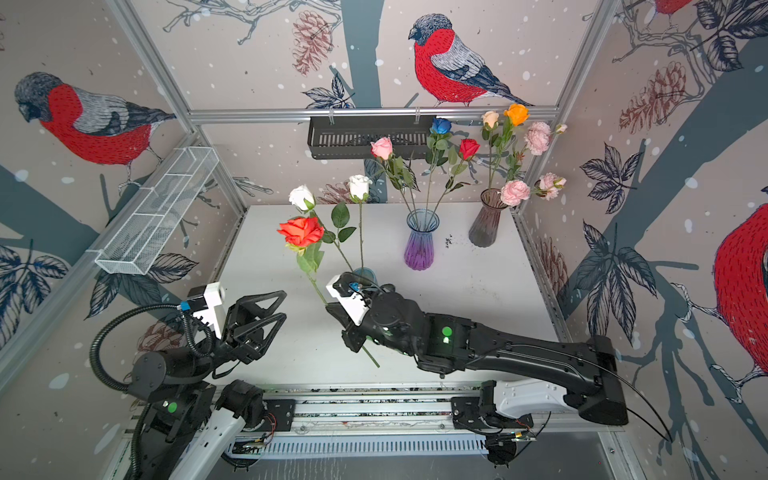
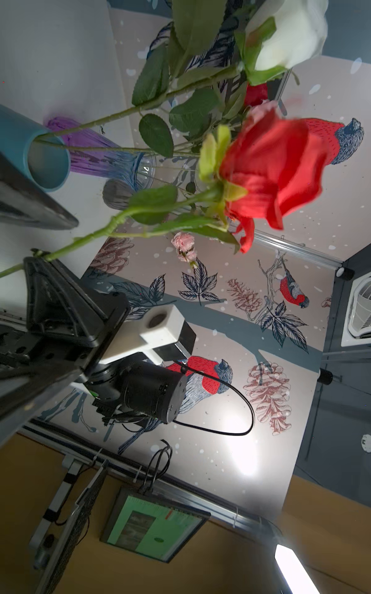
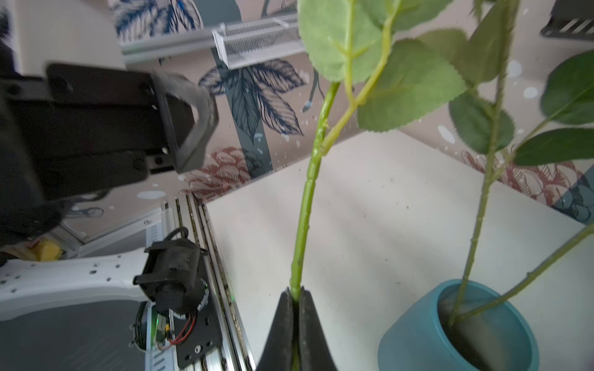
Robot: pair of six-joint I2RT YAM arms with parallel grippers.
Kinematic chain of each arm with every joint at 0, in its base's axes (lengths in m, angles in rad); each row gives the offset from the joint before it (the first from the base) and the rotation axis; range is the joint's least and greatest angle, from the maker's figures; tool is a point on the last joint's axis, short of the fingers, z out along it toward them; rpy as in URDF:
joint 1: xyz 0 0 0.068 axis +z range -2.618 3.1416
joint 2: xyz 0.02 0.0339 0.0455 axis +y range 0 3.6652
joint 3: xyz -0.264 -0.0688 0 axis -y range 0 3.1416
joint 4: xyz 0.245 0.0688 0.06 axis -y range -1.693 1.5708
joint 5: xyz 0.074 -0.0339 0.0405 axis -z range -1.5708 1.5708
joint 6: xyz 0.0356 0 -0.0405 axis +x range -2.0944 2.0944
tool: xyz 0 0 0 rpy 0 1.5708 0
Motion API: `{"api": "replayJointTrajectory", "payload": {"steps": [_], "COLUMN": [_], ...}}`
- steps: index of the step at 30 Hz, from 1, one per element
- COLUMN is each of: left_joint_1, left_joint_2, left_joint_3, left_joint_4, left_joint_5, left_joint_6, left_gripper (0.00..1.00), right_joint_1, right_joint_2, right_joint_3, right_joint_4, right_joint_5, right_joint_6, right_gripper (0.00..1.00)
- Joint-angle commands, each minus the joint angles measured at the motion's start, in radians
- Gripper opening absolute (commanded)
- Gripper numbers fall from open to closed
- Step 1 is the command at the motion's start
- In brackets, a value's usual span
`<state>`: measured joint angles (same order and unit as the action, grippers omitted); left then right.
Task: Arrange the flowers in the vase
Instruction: 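Close the left gripper on the red rose stem and open the right gripper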
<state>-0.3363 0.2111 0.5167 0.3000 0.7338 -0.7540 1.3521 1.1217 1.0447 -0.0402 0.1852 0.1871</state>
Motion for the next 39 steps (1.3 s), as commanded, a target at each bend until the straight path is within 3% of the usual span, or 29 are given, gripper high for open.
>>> {"api": "replayJointTrajectory", "payload": {"steps": [1,11,23,25,28,29,31,34,35,39], "left_joint_1": [0.000,0.001,0.000,0.000,0.000,-0.001,0.000,0.000,0.000,0.000], "left_joint_2": [0.013,0.098,0.135,0.136,0.153,0.164,0.174,0.176,0.179,0.218], "left_joint_3": [-0.013,-0.030,-0.032,-0.029,-0.022,-0.015,-0.004,0.026,0.045,0.112], "left_joint_4": [0.178,0.271,0.249,0.248,0.236,0.218,0.195,0.139,0.104,0.013], "left_joint_5": [0.066,0.139,0.156,0.155,0.162,0.164,0.166,0.152,0.142,0.093], "left_joint_6": [-0.079,-0.187,-0.190,-0.185,-0.174,-0.166,-0.150,-0.101,-0.070,0.047], "left_gripper": [0.61,0.56,0.45,0.38,0.00,0.00,0.00,0.00,0.00,0.00], "right_joint_1": [0.007,0.023,0.034,0.034,0.035,0.035,0.034,0.036,0.039,0.041], "right_joint_2": [-0.055,0.027,0.126,0.127,0.127,0.127,0.127,0.111,0.092,-0.016], "right_joint_3": [-0.048,0.005,0.071,0.074,0.074,0.074,0.074,0.069,0.064,0.005], "right_joint_4": [0.172,0.201,0.198,0.198,0.204,0.206,0.203,0.184,0.174,0.117], "right_joint_5": [-0.031,-0.108,-0.158,-0.158,-0.158,-0.156,-0.142,-0.092,-0.063,0.109], "right_joint_6": [-0.048,-0.073,-0.084,-0.084,-0.077,-0.074,-0.068,-0.048,-0.038,0.028], "right_gripper": [0.01,0.01,0.01,0.01,0.01,0.01,0.08,0.42,0.49,0.52]}}
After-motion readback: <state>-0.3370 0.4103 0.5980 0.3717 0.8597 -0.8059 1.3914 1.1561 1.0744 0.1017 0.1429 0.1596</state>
